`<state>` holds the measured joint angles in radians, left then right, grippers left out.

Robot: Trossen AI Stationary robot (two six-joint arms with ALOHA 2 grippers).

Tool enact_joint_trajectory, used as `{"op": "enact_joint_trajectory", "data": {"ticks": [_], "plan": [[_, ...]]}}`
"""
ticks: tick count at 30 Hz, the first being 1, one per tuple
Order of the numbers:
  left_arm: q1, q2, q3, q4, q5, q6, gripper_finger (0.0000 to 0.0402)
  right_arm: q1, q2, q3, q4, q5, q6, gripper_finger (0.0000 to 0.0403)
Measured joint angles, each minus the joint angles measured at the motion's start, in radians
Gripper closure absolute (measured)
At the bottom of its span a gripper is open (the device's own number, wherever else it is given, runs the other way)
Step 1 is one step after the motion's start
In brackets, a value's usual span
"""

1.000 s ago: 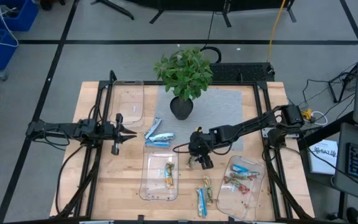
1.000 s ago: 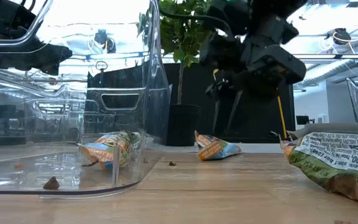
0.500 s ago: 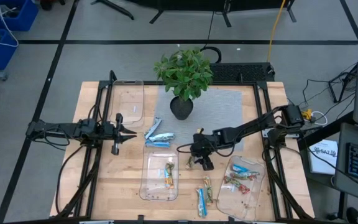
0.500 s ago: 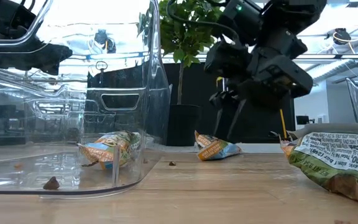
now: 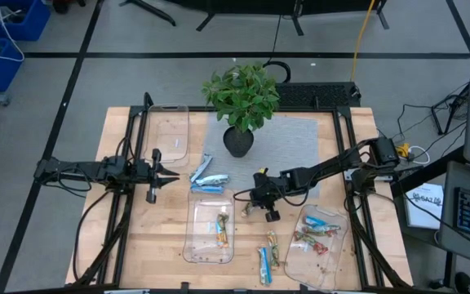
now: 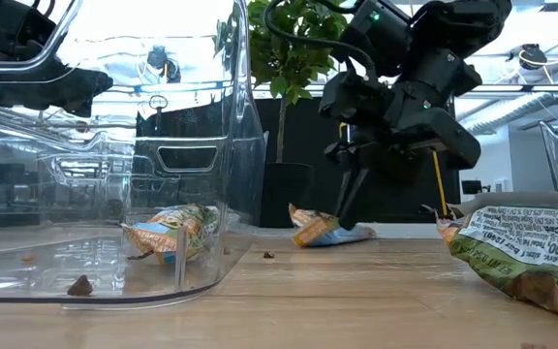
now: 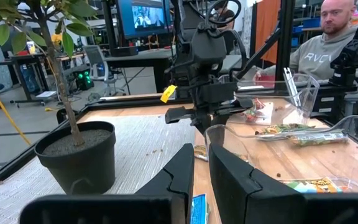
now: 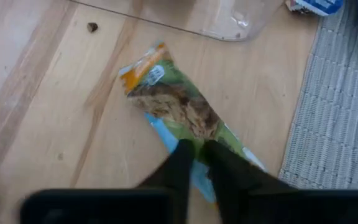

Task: Pick and place Granola Bars by type
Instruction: Put the yellow granola bar into the bottom left transparent bin

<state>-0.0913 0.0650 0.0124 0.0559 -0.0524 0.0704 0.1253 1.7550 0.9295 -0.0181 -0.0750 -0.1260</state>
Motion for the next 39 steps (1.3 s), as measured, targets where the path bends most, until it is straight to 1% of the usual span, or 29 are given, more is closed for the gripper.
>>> {"op": "enact_joint_trajectory", "data": {"ticks": [1,4,7,9,13,17,20,22,25,27,30,33,35,37,39], "plan": [[0.0,0.0,0.0,0.0,0.0,0.0,0.0344,0.0,0.0,0.0,0.001,0.0,-0.007,0.0389],[0.0,0.0,0.0,0.001,0.0,0.0,0.0344,0.0,0.0,0.0,0.017,-0.002,-0.007,0.0399],[0.0,0.0,0.0,0.014,0.0,0.0,0.0344,0.0,-0.002,0.0,0.039,-0.002,-0.004,0.0402],[0.0,0.0,0.0,0.03,0.0,0.0,0.0344,0.0,-0.026,-0.001,0.043,-0.001,0.002,0.0402],[0.0,0.0,0.0,0.055,0.0,0.0,0.0344,0.0,-0.129,0.0,0.05,0.005,0.001,0.0403],[0.0,0.0,0.0,0.098,0.0,-0.003,0.0344,0.0,-0.27,0.0,0.025,0.068,-0.01,0.0403],[0.0,0.0,0.0,0.137,0.0,-0.02,0.0344,-0.001,-0.36,-0.004,0.076,0.075,-0.016,0.0403],[0.0,0.0,0.0,0.154,0.0,-0.021,0.0344,0.0,-0.395,-0.026,0.192,0.048,-0.018,0.0403],[0.0,0.0,0.0,0.189,0.0,-0.005,0.0344,-0.006,-0.411,-0.077,0.388,-0.06,-0.017,0.0403],[0.0,0.0,0.0,0.205,0.0,-0.024,0.0344,-0.012,-0.409,-0.108,0.463,-0.103,-0.015,0.0403],[0.0,0.0,0.0,0.21,-0.001,-0.039,0.0344,-0.026,-0.408,-0.137,0.504,-0.109,-0.014,0.0403],[0.0,0.0,0.0,0.212,-0.005,-0.014,0.0344,-0.028,-0.408,-0.147,0.534,-0.111,-0.015,0.0403],[0.0,0.013,0.0,0.249,-0.046,-0.027,0.0344,-0.027,-0.408,-0.147,0.558,-0.117,-0.022,0.0403],[0.0,0.04,0.0,0.283,-0.119,-0.06,0.0344,-0.027,-0.407,-0.147,0.57,-0.151,-0.025,0.0403],[0.0,0.086,0.0,0.319,-0.167,-0.074,0.0344,-0.028,-0.398,-0.147,0.582,-0.19,-0.025,0.0403]]}}
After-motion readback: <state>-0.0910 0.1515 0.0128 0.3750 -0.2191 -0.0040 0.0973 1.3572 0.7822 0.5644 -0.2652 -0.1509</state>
